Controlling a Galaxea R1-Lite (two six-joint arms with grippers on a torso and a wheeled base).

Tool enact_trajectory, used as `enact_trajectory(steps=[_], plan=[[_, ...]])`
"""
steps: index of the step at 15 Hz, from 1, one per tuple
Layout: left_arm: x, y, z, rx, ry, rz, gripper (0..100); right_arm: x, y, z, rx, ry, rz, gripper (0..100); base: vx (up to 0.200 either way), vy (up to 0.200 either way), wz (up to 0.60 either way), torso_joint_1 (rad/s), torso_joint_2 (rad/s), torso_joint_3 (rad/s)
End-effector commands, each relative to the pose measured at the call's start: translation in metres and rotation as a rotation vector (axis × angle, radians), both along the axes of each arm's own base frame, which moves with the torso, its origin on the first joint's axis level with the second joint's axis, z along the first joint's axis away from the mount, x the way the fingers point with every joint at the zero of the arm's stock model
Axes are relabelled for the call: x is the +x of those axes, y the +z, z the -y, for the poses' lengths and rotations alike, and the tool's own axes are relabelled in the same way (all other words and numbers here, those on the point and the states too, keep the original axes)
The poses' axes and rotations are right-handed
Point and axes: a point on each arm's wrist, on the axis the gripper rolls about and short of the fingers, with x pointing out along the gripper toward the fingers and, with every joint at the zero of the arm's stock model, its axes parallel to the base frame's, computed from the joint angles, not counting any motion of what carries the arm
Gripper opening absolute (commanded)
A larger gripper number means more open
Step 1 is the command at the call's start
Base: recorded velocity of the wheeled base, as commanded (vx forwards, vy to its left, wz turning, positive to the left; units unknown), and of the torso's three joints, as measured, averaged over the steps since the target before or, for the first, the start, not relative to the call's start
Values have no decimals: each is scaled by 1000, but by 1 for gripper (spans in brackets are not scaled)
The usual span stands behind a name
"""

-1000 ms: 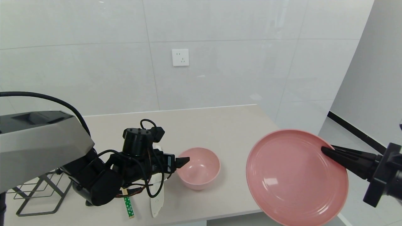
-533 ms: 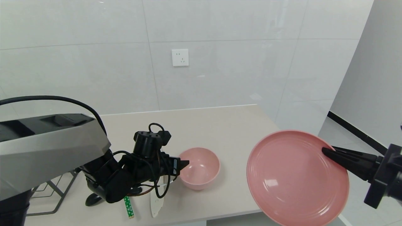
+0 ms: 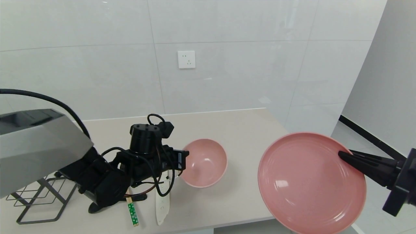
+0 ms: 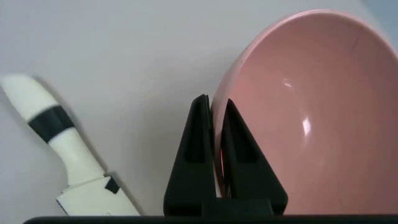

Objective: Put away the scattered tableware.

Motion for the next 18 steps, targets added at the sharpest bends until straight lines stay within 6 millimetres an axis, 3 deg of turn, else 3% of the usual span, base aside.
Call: enact_trajectory(steps=[1, 3, 5, 6, 7, 8, 9, 10, 11, 12, 14, 16, 18], plan=[[-37, 71, -8, -85, 0, 178, 0, -5, 1, 4, 8, -16, 19, 0, 0, 0, 0, 0, 0, 0], [-85, 91, -24, -103, 16, 238, 0, -21, -4, 14, 19, -55, 43, 0, 0, 0, 0, 0, 0, 0], [-132, 96, -48, -104, 62, 281, 0, -44, -6, 28, 42, -128, 124, 0, 0, 0, 0, 0, 0, 0], [-146, 98, -57, -116, 66, 299, 0, -52, -5, 33, 52, -157, 161, 0, 0, 0, 0, 0, 0, 0], [-146, 98, -57, -116, 66, 299, 0, -52, -5, 33, 52, -157, 161, 0, 0, 0, 0, 0, 0, 0], [-181, 103, -95, -151, 150, 380, 0, -81, -6, 43, 71, -256, 295, 0, 0, 0, 0, 0, 0, 0], [-205, 106, -120, -180, 236, 469, 0, -103, -7, 46, 85, -298, 403, 0, 0, 0, 0, 0, 0, 0], [-221, 107, -131, -199, 274, 526, 0, -116, -5, 47, 92, -322, 481, 0, 0, 0, 0, 0, 0, 0], [-247, 104, -146, -210, 337, 605, 0, -135, -8, 47, 100, -362, 583, 0, 0, 0, 0, 0, 0, 0], [-256, 100, -150, -206, 357, 623, 0, -141, -11, 47, 102, -376, 616, 0, 0, 0, 0, 0, 0, 0], [-298, 80, -161, -193, 436, 676, 0, -153, -38, 45, 91, -393, 623, 0, 0, 0, 0, 0, 0, 0], [-319, 59, -163, -172, 475, 669, 0, -147, -61, 45, 78, -386, 541, 0, 0, 0, 0, 0, 0, 0], [-324, 35, -163, -126, 513, 616, 0, -144, -70, 45, 66, -374, 447, 0, 0, 0, 0, 0, 0, 0]])
